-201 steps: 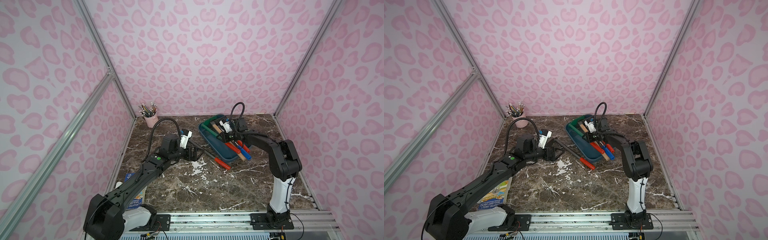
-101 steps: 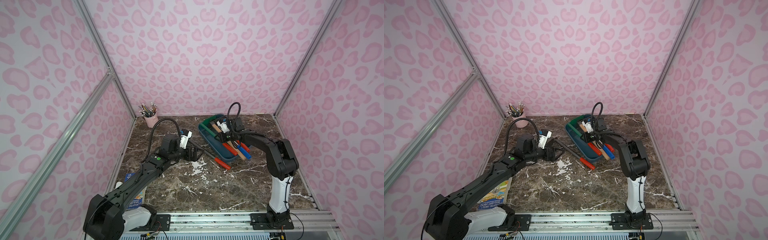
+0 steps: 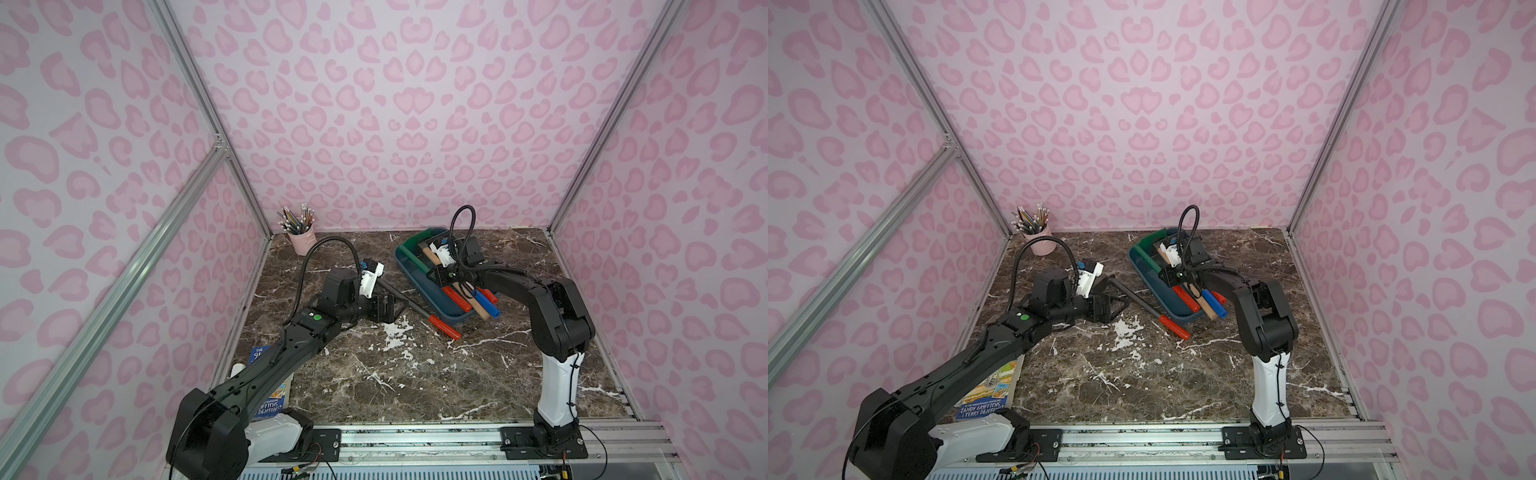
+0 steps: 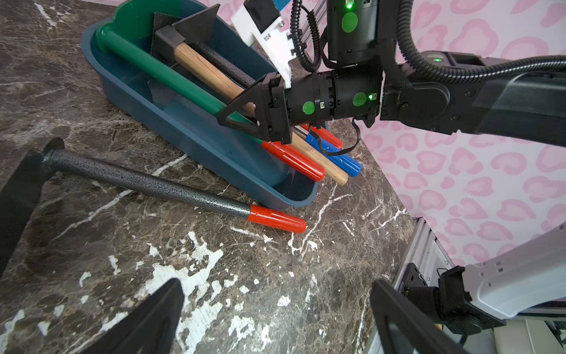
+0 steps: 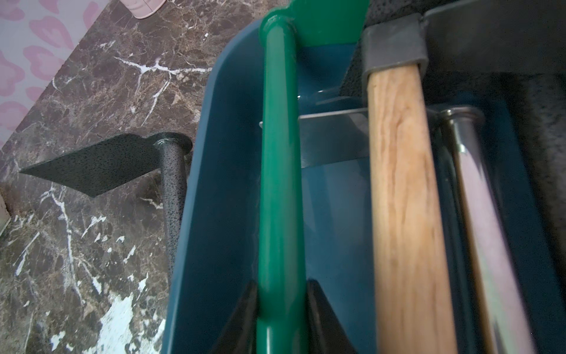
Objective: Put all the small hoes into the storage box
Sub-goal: Place the hoe in the storage box.
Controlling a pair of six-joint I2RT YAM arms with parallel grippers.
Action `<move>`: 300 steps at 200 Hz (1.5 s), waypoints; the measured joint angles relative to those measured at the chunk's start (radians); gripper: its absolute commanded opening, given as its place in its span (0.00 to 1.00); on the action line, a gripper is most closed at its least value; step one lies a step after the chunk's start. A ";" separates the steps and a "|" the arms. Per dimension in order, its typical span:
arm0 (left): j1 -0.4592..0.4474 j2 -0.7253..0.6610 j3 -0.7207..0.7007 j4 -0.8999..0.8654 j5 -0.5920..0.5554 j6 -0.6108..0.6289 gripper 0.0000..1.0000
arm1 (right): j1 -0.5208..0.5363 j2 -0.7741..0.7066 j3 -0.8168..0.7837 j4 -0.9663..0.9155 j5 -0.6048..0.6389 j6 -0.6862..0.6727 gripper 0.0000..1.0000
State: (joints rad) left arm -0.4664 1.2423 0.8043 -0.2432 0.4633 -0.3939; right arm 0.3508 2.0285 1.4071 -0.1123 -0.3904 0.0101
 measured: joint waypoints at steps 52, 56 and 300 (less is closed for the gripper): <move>0.000 0.000 -0.003 0.000 0.000 0.000 0.99 | 0.016 -0.017 -0.041 0.031 0.029 -0.011 0.40; 0.000 0.000 -0.003 0.001 0.000 0.000 0.99 | 0.018 -0.020 -0.047 0.032 0.028 -0.011 0.41; 0.000 0.046 0.009 0.010 -0.016 -0.008 0.99 | 0.085 -0.307 -0.155 -0.111 0.120 -0.037 0.59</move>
State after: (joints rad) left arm -0.4664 1.2881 0.8135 -0.2333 0.4469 -0.4023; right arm 0.4362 1.7210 1.2522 -0.2237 -0.2703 -0.0269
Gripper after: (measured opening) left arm 0.986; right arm 0.599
